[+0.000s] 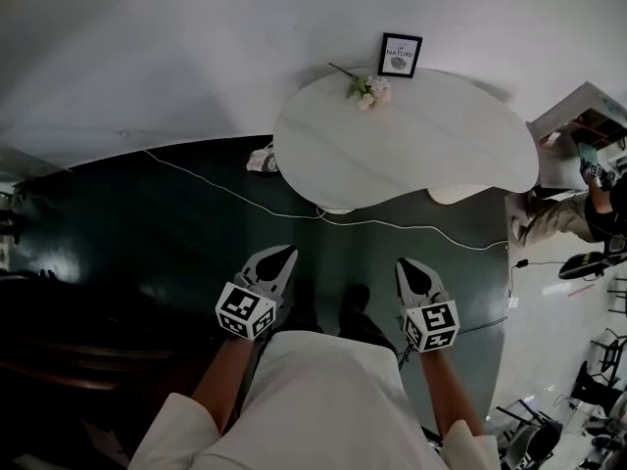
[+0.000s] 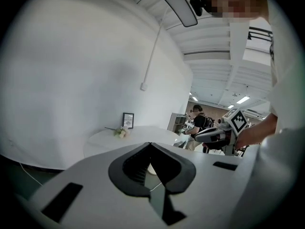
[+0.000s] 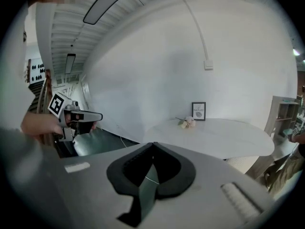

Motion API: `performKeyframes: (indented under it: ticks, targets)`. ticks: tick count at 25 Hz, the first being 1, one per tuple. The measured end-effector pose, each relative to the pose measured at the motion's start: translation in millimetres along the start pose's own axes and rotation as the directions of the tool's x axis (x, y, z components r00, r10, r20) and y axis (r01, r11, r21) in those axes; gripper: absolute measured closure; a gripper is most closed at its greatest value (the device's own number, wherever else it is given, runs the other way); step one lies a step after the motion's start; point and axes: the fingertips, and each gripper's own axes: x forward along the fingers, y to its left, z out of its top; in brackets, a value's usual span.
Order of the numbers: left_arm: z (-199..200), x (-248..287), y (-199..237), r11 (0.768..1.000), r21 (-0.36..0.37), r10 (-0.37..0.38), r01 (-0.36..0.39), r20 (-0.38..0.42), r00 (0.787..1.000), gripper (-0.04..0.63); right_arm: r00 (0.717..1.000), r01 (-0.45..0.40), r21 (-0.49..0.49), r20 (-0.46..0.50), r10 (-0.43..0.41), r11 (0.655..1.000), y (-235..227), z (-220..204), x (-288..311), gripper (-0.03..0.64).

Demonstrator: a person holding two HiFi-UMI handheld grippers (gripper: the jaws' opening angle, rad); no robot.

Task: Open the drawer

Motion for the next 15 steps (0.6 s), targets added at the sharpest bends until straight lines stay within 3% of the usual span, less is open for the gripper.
performKeyframes:
  ticks: [6,15]
  targets:
    - [-10,21,-22,0.998,-0.027,0.056,-0.057,-0.011,0.998,0.589,0.997,-0.071,-0.010,-0.035,0.071,0.997,-30,-13,6,0.614]
    - [-31,44,-35,0.996,-0.044,0.082,-0.084,-0.053,0.995,0.589,0.989,-0.137,-0.011,-0.061,0.136,0.990,-47,-30,27,0.614]
